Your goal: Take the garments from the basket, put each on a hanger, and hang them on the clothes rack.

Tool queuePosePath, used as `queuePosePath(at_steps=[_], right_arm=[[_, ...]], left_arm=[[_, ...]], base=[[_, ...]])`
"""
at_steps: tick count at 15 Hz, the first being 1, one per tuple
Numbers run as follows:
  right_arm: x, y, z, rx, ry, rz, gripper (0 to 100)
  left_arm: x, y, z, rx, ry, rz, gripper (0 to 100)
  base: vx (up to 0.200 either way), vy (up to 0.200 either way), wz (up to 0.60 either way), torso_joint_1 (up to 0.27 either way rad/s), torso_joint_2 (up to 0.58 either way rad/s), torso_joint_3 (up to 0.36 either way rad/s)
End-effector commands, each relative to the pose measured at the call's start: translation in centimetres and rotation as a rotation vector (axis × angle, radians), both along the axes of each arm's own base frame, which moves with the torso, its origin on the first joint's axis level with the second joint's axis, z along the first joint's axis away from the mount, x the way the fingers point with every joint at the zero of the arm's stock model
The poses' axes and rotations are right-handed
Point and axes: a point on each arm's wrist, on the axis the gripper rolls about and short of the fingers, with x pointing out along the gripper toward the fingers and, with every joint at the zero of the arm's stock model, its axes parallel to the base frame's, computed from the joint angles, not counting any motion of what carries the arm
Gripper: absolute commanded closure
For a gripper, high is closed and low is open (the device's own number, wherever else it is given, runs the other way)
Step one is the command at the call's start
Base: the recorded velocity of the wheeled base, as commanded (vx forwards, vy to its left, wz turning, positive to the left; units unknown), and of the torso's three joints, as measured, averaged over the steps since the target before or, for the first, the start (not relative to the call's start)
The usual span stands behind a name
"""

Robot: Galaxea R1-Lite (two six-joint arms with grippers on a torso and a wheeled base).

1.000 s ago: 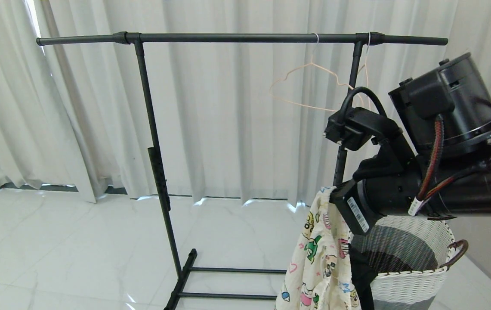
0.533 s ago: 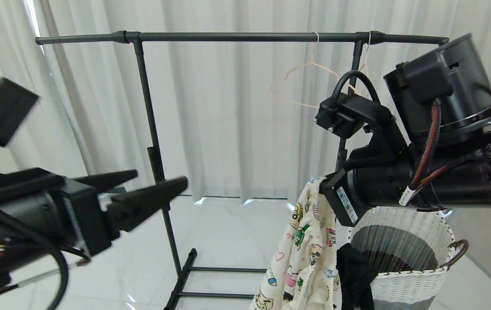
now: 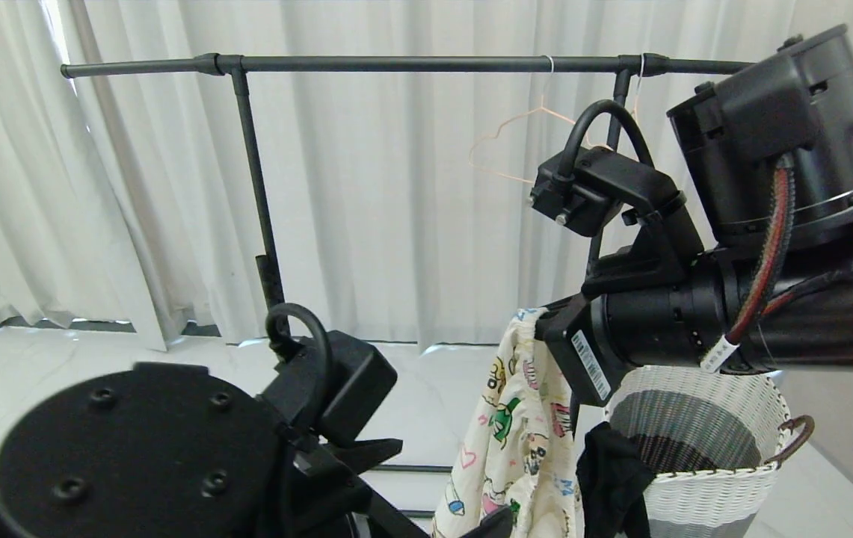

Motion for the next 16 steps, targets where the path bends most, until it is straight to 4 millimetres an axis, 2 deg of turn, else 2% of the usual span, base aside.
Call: queuePosePath(at_steps=[1,6,10,11,15,16], right_arm=[[-0.4,0.1,0.2,0.006,-0.004,0.014,100],[-2.0,0.5,0.7,0.012,-0.024,0.051,100],[-2.8,0.5,0.9,0.014,-0.039,0.059,100],[-2.8,0.4,0.9,0.014,-0.04,0.058,100],[-2.6,-0.5,1.3,0.022,-0.048,0.027,100],[-2.6,-0.6,1.1,0.015,-0.045,0.026,100]], left_arm=[[0.4,-1.4,-1.9,0.072,0.037,-0.013,0],[0.3,-2.8,-3.2,0.063,0.127,0.017,0],[1.0,-3.5,-5.3,0.106,0.185,0.095,0],[1.0,-3.4,-5.8,0.123,0.185,0.107,0],[-0.1,-0.1,-9.6,0.293,0.228,0.168,0],[-0.3,0.3,-9.5,0.282,0.23,0.184,0]], base=[[0.0,0.0,0.0,0.0,0.0,0.0],[0.0,0.0,0.0,0.0,0.0,0.0],[0.0,0.0,0.0,0.0,0.0,0.0],[0.0,0.0,0.0,0.0,0.0,0.0],[0.0,0.0,0.0,0.0,0.0,0.0],[0.0,0.0,0.0,0.0,0.0,0.0]])
